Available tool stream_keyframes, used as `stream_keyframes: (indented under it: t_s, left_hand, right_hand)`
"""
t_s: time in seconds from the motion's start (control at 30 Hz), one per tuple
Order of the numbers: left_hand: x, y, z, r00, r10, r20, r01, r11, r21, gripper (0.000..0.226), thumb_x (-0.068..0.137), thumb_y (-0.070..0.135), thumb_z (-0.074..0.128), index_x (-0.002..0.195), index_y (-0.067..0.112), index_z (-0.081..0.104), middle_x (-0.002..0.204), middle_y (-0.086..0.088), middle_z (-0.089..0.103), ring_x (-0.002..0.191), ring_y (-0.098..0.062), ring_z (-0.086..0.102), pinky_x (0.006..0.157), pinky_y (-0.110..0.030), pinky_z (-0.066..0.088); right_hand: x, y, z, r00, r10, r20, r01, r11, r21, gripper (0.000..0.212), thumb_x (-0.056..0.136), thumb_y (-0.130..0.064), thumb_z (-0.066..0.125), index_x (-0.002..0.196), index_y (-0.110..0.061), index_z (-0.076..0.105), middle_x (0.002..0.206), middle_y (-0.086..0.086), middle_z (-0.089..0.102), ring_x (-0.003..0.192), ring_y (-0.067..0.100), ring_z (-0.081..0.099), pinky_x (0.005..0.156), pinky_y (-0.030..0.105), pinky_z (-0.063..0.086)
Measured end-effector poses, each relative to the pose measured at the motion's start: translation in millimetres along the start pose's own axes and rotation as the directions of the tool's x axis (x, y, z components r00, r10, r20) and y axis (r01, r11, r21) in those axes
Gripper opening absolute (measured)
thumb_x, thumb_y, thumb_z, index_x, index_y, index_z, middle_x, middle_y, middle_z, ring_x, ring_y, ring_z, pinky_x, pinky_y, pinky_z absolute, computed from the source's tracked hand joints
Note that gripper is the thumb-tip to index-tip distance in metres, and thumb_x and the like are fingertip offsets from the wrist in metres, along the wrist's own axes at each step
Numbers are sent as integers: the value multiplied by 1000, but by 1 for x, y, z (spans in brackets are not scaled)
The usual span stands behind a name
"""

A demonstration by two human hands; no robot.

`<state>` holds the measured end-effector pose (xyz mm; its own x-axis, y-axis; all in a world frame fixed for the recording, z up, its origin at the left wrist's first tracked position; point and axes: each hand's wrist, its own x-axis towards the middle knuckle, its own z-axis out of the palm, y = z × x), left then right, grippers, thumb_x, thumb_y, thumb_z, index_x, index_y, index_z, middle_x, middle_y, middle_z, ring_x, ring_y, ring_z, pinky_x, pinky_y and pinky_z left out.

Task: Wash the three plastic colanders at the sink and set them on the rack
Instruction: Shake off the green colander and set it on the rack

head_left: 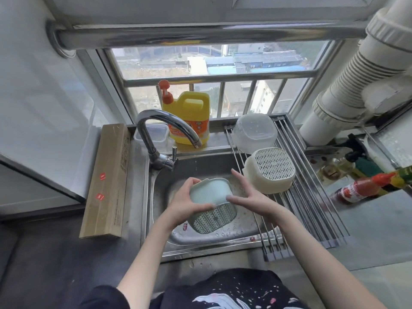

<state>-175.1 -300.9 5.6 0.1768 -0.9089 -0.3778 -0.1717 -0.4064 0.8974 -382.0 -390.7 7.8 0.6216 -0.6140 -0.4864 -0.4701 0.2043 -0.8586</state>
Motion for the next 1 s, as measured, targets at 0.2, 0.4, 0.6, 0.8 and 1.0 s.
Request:
stream_keyframes:
  t_s: [0.2, 0.4, 0.6, 0.8, 1.0]
  left_hand:
    - [-2, -9, 2, 998, 55, 42, -52, 996, -72, 68, 47, 31, 89, 106, 28, 57, 112, 0, 61, 105, -20, 61, 84, -38, 56]
    - [4, -10, -18, 982, -73, -176, 3, 929, -370, 69, 73, 40, 65, 137, 31, 41, 134, 0, 44, 124, -14, 44, 102, -31, 35]
    - [6, -35, -18, 938, -262, -229, 163, 913, -375, 37, 92, 25, 55, 128, 25, 51, 133, -1, 51, 118, -15, 46, 94, -34, 37]
    - [6, -46, -20, 894, -348, -282, 229, 896, -381, 37, 90, 8, 54, 127, 15, 53, 130, -8, 53, 112, -18, 50, 89, -34, 40]
    - [2, -39, -17, 891, -392, -227, 284, 874, -395, 40, 94, 29, 53, 130, 13, 49, 134, -9, 51, 113, -21, 50, 92, -37, 44]
  right_hand:
    - [6, -10, 7, 985, -173, 19, 173, 960, -219, 59, 62, -35, 87, 110, -30, 54, 107, -5, 62, 97, 11, 63, 83, 29, 56]
    - [2, -5, 16, 954, -171, -248, 170, 985, -26, 53, 64, -40, 84, 103, -18, 56, 100, 1, 65, 92, 16, 64, 77, 36, 57]
    - [8, 22, 38, 937, 26, -348, -58, 995, -83, 55, 69, -42, 80, 107, -16, 51, 101, 0, 61, 87, 10, 60, 66, 24, 51]
    - [8, 28, 35, 905, 147, -399, -157, 988, 8, 62, 63, -46, 82, 108, -15, 53, 103, 2, 63, 91, 16, 64, 76, 39, 58]
    - [-5, 28, 44, 936, 293, -195, -81, 717, 692, 49, 85, -50, 60, 121, -17, 54, 121, 15, 57, 110, 38, 57, 70, 59, 55]
